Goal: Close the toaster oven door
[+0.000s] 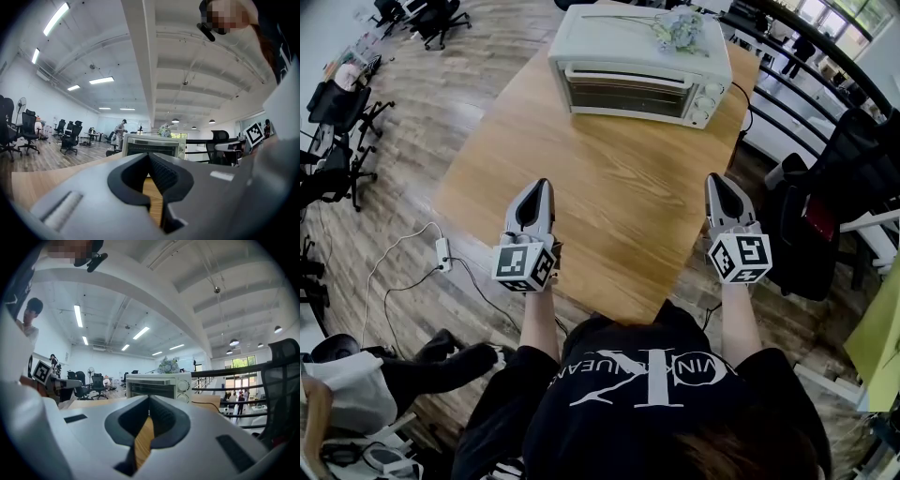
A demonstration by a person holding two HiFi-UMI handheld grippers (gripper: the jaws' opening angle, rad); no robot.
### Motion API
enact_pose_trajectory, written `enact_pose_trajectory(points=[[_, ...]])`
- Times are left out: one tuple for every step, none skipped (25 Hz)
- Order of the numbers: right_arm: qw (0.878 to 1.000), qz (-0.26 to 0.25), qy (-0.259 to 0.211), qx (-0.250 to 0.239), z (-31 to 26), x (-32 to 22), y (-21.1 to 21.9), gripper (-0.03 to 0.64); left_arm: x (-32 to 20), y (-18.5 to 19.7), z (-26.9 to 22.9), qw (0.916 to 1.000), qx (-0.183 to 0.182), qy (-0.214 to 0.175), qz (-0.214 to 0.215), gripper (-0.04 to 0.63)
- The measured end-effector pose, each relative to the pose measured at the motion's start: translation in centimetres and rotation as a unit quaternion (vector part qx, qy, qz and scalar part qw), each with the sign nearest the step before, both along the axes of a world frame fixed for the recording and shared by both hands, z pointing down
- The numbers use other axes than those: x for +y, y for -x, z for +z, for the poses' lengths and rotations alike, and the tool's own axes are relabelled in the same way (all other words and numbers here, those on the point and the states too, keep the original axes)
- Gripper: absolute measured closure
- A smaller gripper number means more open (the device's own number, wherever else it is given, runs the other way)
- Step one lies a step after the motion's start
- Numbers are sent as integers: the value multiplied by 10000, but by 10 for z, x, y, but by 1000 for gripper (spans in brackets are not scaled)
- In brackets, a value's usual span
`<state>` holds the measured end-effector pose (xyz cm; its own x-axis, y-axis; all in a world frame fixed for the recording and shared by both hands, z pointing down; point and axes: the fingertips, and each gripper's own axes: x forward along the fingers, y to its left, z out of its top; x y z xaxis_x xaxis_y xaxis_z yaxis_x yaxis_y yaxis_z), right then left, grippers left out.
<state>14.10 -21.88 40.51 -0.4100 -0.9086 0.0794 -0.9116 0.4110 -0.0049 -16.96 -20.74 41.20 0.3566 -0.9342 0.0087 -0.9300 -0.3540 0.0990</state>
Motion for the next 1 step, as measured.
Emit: enact_pose_trajectory(points=[[10000, -4, -1, 1, 0, 0, 0, 601, 0, 0, 0, 10000, 1, 2, -3, 583]])
